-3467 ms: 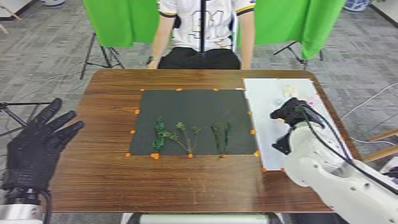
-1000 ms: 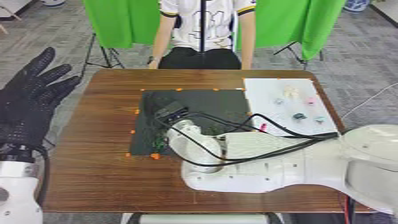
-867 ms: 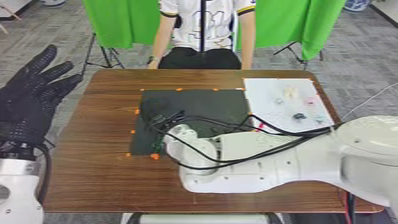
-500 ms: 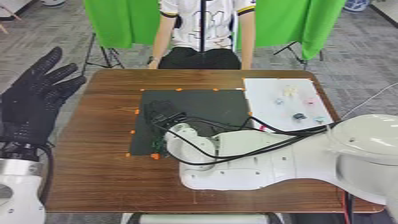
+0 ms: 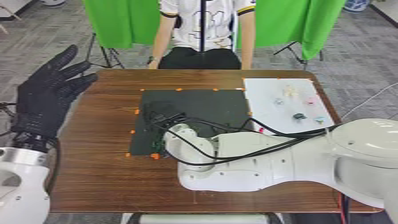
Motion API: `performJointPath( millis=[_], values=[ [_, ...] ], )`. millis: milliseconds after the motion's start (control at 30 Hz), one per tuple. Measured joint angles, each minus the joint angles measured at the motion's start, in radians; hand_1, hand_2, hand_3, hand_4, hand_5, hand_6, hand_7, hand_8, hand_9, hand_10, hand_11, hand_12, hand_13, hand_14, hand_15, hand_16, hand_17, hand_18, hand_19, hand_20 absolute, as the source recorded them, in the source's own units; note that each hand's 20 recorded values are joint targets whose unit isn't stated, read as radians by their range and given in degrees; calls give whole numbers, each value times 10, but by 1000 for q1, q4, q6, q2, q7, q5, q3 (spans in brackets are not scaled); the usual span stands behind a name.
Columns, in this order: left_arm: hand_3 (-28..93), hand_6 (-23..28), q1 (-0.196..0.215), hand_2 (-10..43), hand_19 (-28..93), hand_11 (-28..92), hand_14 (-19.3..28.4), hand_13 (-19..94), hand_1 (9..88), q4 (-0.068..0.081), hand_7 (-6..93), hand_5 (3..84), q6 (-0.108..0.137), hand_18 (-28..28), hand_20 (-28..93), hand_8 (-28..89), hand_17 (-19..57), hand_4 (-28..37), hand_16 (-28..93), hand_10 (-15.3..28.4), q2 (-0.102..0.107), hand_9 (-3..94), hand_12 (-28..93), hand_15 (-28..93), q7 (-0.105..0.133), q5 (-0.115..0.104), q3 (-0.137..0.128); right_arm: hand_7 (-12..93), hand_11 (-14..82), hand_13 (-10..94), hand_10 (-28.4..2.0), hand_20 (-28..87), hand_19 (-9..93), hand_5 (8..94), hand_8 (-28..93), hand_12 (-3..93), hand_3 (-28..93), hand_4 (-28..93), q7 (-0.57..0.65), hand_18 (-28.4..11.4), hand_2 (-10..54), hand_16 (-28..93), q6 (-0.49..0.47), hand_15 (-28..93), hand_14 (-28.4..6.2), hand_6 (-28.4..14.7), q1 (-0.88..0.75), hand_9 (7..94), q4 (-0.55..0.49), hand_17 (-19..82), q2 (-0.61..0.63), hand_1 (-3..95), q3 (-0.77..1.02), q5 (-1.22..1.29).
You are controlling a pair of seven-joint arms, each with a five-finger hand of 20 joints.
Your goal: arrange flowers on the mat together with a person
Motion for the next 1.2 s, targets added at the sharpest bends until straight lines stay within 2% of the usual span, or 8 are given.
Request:
performJointPath(
  millis=[167,433,567,667,733,867,1033,1200],
  values=[
    [761,49,10,65,391,170,221,209,205,0,95,316,0,177,178,-82,-85,-261,-52,149,0,310,121,435,5,0,-2,183,141,767,-52,123,731,658,-91,265,565,-283,-3,-144,-95,197,-17,525,-39,70,-6,862,-3,253,0,531,7,0],
    [760,49,11,65,390,170,221,208,207,0,95,316,0,176,178,-82,-86,-260,-53,150,-4,309,121,436,-1,1,-2,178,174,763,-58,127,729,648,-142,238,588,-283,-5,-146,-95,192,-21,530,-44,66,-16,850,-10,249,1,504,19,-9],
    [759,49,27,65,390,170,221,208,208,-5,95,317,3,176,178,-83,-86,-259,-53,150,-6,309,120,437,4,0,-16,179,203,754,-64,126,725,644,-148,208,625,-283,-13,-149,-95,190,-15,529,-50,63,-16,834,-15,244,2,472,22,-9],
    [758,49,73,65,390,171,221,208,209,-26,94,317,14,176,178,-82,-86,-259,-53,150,-5,309,121,437,25,-3,-49,174,222,739,-81,120,707,629,-145,171,659,-283,-36,-160,-95,185,-11,521,-61,54,-15,808,-31,236,11,430,35,0],
    [758,50,117,65,391,172,221,208,209,-43,94,317,24,176,178,-82,-86,-258,-53,150,-6,309,121,437,43,-5,-77,165,215,706,-97,109,676,617,-143,165,670,-283,-65,-184,-95,176,-14,509,-78,44,-21,775,-57,227,26,398,69,10],
    [756,50,199,65,390,172,221,208,208,-66,94,317,40,176,177,-82,-86,-259,-53,149,-16,309,121,435,66,-13,-119,158,192,669,-116,102,647,606,-138,152,681,-283,-153,-204,-91,159,-70,492,-102,32,-86,719,-144,215,84,362,235,74],
    [757,50,267,65,389,171,221,207,205,-76,93,318,50,177,177,-81,-87,-261,-53,150,-41,309,120,434,86,-25,-138,155,174,619,-122,94,610,593,-135,146,681,-282,-241,-215,-56,142,-191,475,-125,27,-231,673,-262,185,167,337,486,206],
    [755,51,320,66,378,169,220,204,200,-81,93,320,64,175,171,-81,-88,-265,-53,150,-54,308,120,428,108,-42,-145,152,161,582,-127,93,587,583,-133,140,687,-277,-300,-227,-38,131,-223,463,-139,22,-416,635,-349,168,239,321,721,359]
  ],
)
